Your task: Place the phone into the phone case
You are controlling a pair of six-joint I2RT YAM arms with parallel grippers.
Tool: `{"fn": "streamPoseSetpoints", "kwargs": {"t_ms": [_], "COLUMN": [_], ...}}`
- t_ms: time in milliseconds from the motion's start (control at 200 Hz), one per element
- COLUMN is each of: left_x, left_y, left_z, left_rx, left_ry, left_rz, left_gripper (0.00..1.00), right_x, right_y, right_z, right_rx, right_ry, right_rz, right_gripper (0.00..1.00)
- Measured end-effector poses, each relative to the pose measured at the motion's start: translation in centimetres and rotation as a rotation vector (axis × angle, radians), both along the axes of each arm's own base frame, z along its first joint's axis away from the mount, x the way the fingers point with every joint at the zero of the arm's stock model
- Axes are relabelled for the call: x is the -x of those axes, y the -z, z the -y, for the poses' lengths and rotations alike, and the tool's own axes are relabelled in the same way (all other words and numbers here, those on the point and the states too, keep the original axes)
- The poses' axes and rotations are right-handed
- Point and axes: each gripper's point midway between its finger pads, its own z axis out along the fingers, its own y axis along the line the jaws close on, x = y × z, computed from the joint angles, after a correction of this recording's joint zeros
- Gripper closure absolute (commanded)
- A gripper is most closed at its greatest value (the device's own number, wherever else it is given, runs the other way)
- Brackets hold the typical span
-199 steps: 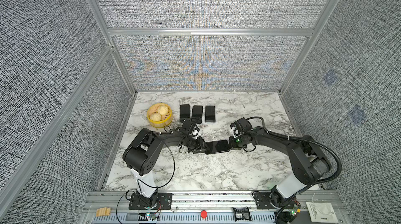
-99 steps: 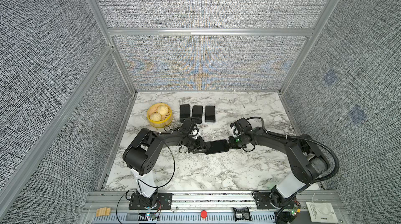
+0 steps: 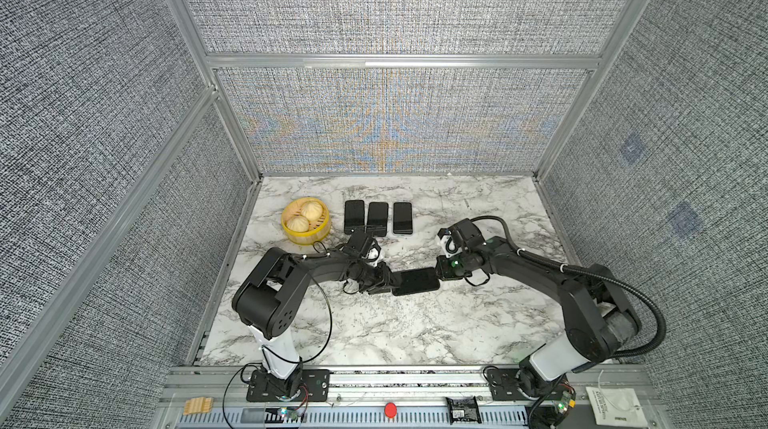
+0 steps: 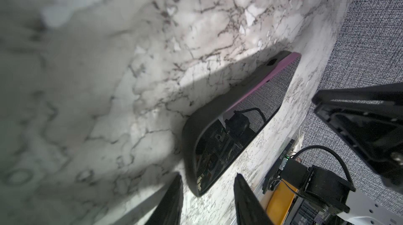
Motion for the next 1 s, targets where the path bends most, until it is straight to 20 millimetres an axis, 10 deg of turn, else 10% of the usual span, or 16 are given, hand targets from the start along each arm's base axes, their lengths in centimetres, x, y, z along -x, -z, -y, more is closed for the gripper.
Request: {"fn": "streamPoseSetpoints", "kwargs": {"t_ms": [455,1000], "left_x": [-0.5,-1.0], "left_y": [-0.4,-0.5], "left_z": [-2.2,-6.1], "left_rx": [-0.073,-0.127], "left_ry": [-0.039,-0.132], "left_rz": [0.023,0.016], "left_gripper": [0.49,0.49], "right_x": [0.9,6.6], "right_y": [3.5,3.0], "right_z": [-0.9,-7.7], "right_rx": [-0.005,-0.093], "right_ry": [-0.061,-0.186], "right_rz": [-0.103,-0.156], "right_gripper": [0.59,0.61]}}
